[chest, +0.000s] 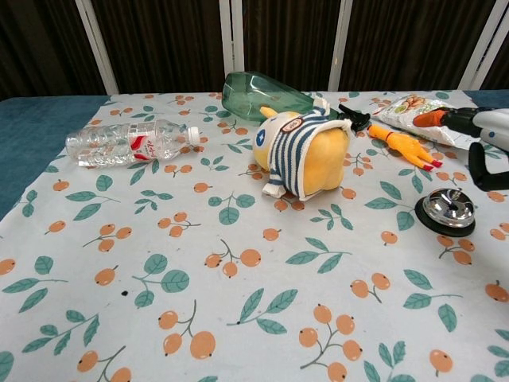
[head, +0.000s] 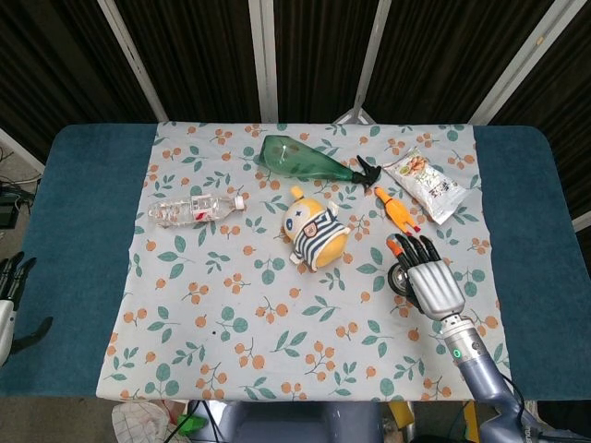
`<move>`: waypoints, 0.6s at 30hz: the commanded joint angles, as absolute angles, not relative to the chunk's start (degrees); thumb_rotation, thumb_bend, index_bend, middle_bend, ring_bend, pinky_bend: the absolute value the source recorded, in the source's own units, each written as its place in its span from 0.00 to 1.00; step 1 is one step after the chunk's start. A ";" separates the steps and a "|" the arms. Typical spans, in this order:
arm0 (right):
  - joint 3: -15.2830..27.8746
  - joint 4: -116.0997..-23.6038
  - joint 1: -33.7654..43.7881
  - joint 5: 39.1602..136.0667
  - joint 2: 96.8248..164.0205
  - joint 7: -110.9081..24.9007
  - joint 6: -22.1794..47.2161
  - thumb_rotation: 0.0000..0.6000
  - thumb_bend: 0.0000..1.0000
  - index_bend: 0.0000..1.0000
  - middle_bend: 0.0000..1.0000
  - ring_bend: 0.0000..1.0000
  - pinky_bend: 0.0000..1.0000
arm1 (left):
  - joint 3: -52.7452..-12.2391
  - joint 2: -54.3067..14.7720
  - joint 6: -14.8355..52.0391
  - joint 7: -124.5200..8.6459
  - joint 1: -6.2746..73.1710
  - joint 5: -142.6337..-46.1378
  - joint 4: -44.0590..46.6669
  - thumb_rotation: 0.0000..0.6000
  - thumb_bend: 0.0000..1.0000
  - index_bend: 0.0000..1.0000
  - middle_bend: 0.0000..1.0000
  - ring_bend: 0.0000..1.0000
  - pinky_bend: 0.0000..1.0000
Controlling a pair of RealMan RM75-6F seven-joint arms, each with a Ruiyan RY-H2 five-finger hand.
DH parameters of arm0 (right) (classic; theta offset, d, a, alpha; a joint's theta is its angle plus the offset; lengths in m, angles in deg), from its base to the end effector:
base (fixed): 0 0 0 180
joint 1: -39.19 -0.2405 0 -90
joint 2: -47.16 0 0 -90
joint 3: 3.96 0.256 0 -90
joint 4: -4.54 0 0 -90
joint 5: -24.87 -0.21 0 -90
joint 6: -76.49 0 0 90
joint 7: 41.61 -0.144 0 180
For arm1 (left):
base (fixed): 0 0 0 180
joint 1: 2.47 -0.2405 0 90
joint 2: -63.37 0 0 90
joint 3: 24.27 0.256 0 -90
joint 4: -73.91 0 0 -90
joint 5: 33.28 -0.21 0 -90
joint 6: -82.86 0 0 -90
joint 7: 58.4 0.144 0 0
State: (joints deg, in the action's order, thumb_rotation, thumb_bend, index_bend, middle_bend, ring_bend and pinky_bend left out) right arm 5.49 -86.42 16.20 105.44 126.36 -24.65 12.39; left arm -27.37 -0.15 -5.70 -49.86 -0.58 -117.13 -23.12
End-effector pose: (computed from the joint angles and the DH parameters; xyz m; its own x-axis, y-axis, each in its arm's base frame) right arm -0.2227 -0.2801 0.0475 0.4671 -0.1406 0.8730 -0.8627 -0.2889 0.4151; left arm -0.3060 0.1647 0.1656 0.4655 -0.0288 0.8846 0.8835 0.0744 -0.4625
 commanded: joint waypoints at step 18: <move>2.74 -75.42 15.22 103.98 132.64 -29.30 12.78 1.00 1.00 0.08 0.00 0.00 0.00 | -27.64 -3.45 -9.19 -51.63 0.64 -123.69 -16.70 1.00 0.40 0.05 0.00 0.03 0.16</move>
